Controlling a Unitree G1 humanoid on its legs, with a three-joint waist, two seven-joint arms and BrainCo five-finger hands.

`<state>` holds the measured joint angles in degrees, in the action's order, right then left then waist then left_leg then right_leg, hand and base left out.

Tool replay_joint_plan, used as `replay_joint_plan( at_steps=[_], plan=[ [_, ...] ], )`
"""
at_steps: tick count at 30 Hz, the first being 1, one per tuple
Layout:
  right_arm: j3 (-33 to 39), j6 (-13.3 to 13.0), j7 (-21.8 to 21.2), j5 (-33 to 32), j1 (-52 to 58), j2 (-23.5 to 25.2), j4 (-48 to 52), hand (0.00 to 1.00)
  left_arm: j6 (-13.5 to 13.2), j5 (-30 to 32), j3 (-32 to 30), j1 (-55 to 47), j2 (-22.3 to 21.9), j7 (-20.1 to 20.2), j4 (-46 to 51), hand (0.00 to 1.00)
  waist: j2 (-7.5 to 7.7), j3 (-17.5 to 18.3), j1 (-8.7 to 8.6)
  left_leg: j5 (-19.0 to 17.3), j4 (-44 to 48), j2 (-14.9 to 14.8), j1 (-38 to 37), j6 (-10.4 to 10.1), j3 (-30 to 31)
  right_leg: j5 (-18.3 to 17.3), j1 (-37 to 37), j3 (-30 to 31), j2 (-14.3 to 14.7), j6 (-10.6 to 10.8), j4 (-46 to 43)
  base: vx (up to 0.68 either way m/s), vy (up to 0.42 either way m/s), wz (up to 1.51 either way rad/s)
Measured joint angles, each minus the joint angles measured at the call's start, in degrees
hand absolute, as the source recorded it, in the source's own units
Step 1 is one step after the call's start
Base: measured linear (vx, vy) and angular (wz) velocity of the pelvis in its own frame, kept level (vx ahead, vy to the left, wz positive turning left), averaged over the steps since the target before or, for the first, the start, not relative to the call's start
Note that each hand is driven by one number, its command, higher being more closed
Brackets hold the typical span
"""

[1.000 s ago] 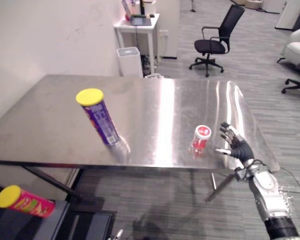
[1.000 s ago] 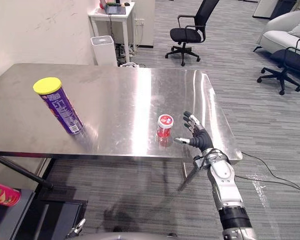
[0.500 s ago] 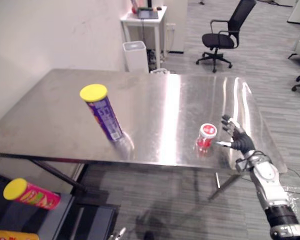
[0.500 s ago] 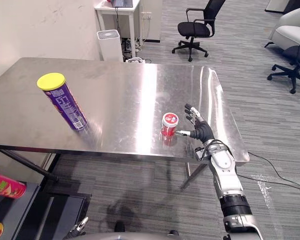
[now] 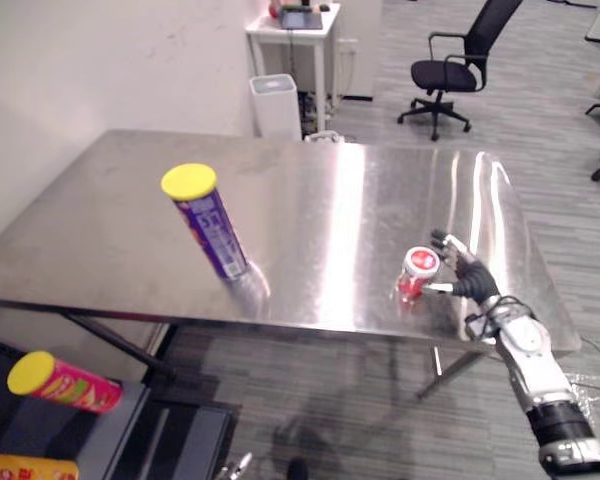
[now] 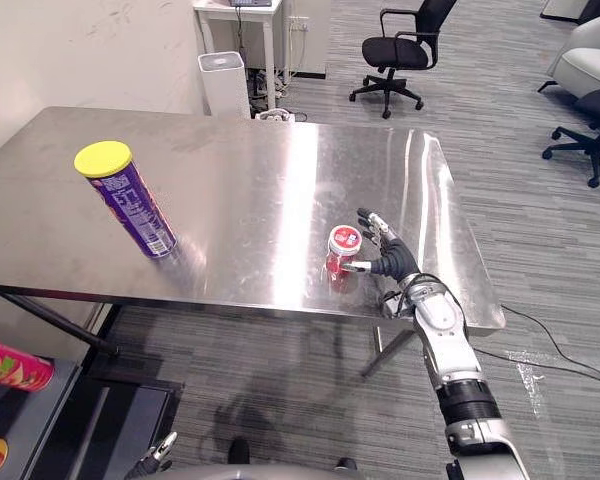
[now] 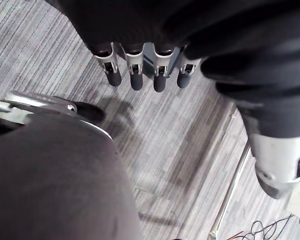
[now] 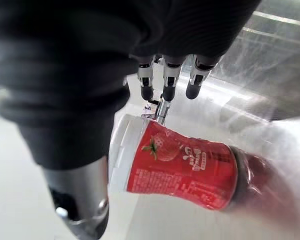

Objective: Put the gum and the chips on the shelf.

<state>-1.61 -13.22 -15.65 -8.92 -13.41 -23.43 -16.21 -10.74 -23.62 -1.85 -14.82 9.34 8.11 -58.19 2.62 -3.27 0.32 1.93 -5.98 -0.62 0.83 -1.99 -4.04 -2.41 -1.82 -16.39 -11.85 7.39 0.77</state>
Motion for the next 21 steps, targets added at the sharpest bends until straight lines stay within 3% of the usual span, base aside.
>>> replay_joint_plan(
  at_steps=[10, 11, 21],
  plan=[
    [-2.64, 0.12, -2.51, 0.16, 0.01, 0.0, -0.01, 0.0, 0.05, 0.01, 0.46, 0.04, 0.11, -0.08, 0.39, 0.0, -0.15, -0.62, 0.06, -0.01, 0.09, 0.0, 0.0, -0.01, 0.19, 0.0, -0.34, -0.17, 0.02, 0.01, 0.08, 0.0, 0.0, 0.0],
    [-3.7, 0.13, -2.52, 0.2, 0.02, 0.02, -0.19, 1.0, 0.07, 0.01, 0.61, 0.04, 0.16, -0.08, 0.39, 0.0, -0.16, -0.64, 0.05, -0.01, 0.05, 0.0, -0.01, -0.01, 0.18, 0.0, -0.34, -0.18, 0.02, 0.01, 0.07, 0.0, 0.0, 0.0],
    [-5.55, -1.33, 1.03, 0.28, -1.6, 0.85, -4.97, 1.0, 0.04, -0.08, 1.66, 0.26, 0.39, -0.02, 0.53, 0.0, -0.29, -0.72, 0.75, 0.02, 0.0, 0.0, -0.24, -0.02, 0.31, -0.01, -0.56, -0.37, 0.04, -0.01, 0.04, 0.0, 0.0, 0.0]
  ],
)
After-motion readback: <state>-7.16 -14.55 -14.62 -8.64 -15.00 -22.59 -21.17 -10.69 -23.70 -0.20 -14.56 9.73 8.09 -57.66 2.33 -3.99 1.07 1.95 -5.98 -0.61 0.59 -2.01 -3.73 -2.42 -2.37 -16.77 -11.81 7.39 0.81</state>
